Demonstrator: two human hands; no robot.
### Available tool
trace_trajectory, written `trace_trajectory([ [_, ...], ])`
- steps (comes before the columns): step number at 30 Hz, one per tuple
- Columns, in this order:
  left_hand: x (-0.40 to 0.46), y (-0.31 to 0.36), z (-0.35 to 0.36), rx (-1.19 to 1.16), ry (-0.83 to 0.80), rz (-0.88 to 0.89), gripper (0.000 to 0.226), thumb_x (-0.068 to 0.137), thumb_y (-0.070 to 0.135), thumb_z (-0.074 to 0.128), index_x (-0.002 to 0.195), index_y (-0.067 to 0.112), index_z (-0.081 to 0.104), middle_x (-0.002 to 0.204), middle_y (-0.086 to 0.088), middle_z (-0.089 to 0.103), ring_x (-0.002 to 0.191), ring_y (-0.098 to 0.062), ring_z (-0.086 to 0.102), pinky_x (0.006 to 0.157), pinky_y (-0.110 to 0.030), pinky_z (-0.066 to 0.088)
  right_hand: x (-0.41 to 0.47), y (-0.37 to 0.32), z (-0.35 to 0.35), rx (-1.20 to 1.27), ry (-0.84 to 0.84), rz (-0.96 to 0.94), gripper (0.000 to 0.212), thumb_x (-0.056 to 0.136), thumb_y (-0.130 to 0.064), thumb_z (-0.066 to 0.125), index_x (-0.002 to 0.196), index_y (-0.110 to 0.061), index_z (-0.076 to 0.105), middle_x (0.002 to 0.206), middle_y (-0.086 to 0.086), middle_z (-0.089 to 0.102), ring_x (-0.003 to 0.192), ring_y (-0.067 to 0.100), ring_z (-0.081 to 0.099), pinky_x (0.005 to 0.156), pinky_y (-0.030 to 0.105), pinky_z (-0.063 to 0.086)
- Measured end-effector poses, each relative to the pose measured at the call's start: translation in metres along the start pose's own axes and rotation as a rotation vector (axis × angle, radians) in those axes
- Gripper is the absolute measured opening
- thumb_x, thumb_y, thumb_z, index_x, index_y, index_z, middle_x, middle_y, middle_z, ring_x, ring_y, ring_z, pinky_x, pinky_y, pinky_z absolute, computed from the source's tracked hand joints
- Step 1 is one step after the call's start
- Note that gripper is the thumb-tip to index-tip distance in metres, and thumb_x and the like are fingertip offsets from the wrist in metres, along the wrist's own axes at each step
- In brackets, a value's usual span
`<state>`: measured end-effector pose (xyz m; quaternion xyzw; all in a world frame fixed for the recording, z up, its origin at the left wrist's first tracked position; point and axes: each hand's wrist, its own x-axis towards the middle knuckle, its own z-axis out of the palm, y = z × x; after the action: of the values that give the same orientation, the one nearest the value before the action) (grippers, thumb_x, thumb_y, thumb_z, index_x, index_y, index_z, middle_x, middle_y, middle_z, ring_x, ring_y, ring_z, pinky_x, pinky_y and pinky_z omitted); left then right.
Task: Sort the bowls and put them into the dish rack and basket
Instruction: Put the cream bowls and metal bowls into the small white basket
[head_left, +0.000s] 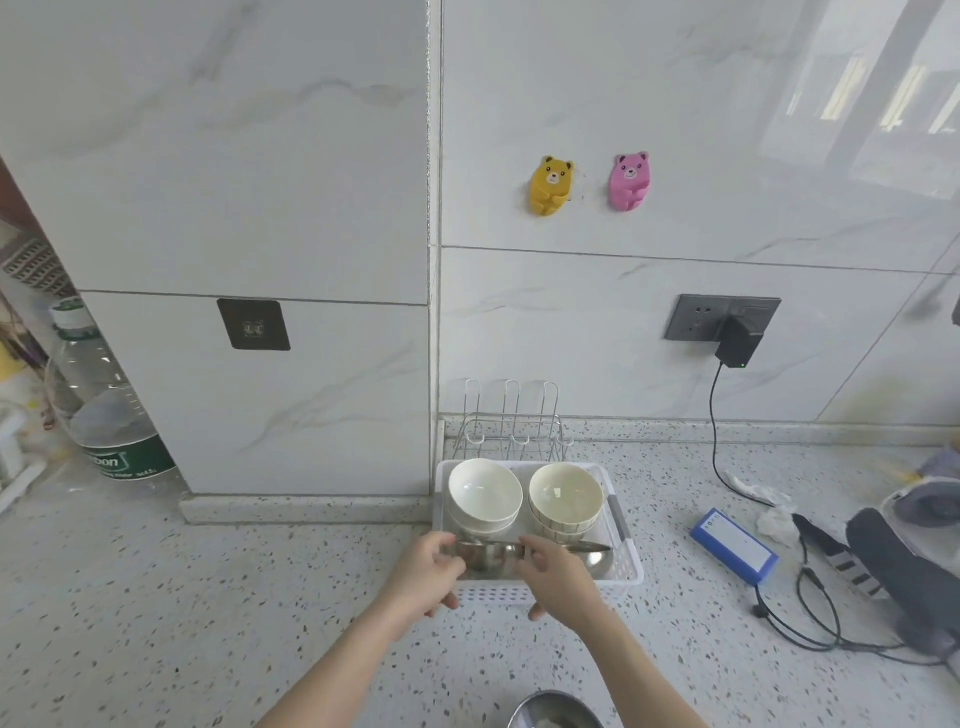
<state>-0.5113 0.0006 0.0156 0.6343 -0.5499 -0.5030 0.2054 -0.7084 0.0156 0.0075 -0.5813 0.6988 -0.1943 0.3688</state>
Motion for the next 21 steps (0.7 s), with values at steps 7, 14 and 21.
trace_trajectory([
  [7,-0.05,-0.036,0.039,0.154,-0.202,-0.076,0.023,0.086,0.05,0.059,0.101,0.033,0.06,0.085,0.01,0.072,0.06,0.001,0.056,0.051,-0.016,0.042,-0.056,0.056,0.004,0.102,0.207,0.136,0.033,0.097,-0.022,0.051,0.129,-0.024,0.057,0.103,-0.007,0.066,0.049,0.007,0.057,0.05,0.018,0.048],
  [14,-0.077,-0.064,0.095,0.214,-0.374,-0.07,0.012,0.082,0.034,0.066,0.09,0.038,0.059,0.095,0.016,0.064,0.075,0.002,0.061,0.054,-0.012,0.047,-0.087,0.09,0.017,0.104,0.126,0.294,0.034,0.094,-0.022,0.049,0.127,-0.021,0.058,0.109,-0.001,0.067,0.084,0.015,0.067,0.081,0.035,0.057],
  [21,-0.079,-0.061,0.089,0.068,-0.288,-0.099,0.017,0.09,0.012,0.058,0.09,0.027,0.066,0.082,0.005,0.069,0.059,0.001,0.065,0.048,-0.013,0.046,-0.098,0.095,0.014,0.161,0.141,0.276,0.03,0.094,-0.021,0.051,0.123,-0.02,0.061,0.097,-0.004,0.069,0.061,0.011,0.061,0.066,0.029,0.055],
])
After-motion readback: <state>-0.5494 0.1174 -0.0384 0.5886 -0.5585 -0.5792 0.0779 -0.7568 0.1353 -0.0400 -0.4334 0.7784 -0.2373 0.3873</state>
